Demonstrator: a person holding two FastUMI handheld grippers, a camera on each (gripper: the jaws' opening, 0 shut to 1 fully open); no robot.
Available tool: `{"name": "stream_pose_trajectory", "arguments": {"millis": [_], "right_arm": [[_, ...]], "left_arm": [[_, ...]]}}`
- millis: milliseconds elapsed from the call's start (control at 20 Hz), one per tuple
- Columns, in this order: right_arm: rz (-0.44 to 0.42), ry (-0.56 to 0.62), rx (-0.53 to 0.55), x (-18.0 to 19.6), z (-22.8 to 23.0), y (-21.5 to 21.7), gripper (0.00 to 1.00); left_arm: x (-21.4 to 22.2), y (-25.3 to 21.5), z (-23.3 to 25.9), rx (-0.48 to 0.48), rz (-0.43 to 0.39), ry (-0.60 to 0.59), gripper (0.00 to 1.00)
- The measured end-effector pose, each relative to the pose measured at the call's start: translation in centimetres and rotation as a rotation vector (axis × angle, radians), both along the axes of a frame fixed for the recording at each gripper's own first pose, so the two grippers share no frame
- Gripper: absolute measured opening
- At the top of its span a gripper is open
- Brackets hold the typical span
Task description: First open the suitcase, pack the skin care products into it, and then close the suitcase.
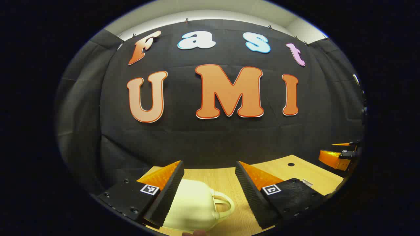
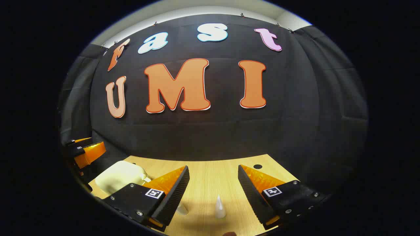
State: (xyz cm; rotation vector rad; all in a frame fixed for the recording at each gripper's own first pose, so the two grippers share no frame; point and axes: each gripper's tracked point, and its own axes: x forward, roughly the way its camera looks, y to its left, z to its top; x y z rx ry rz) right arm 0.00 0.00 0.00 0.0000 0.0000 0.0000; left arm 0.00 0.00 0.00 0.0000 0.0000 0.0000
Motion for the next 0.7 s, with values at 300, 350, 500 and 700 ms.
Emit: {"name": "stream_pose_trajectory", "arguments": {"millis": [300, 350, 500, 700], "right_arm": [[0.018, 0.006, -0.016, 0.4, 0.2, 0.5, 0.95], [0.019, 0.006, -0.019, 0.5, 0.3, 0.6, 0.94], [0.016, -0.001, -0.027, 0.3, 0.4, 0.5, 0.94], [0.001, -0.01, -0.038, 0.5, 0.6, -0.1, 0.95]], "left_arm": [[0.5, -0.2, -0.8, -0.009, -0.004, 0.028, 0.98], [0.6, -0.1, -0.7, -0.004, -0.001, 0.029, 0.98], [0.9, -0.2, -0.4, -0.002, -0.003, 0.021, 0.98], [1.6, -0.7, -0.8, -0.004, -0.011, 0.03, 0.98]]}}
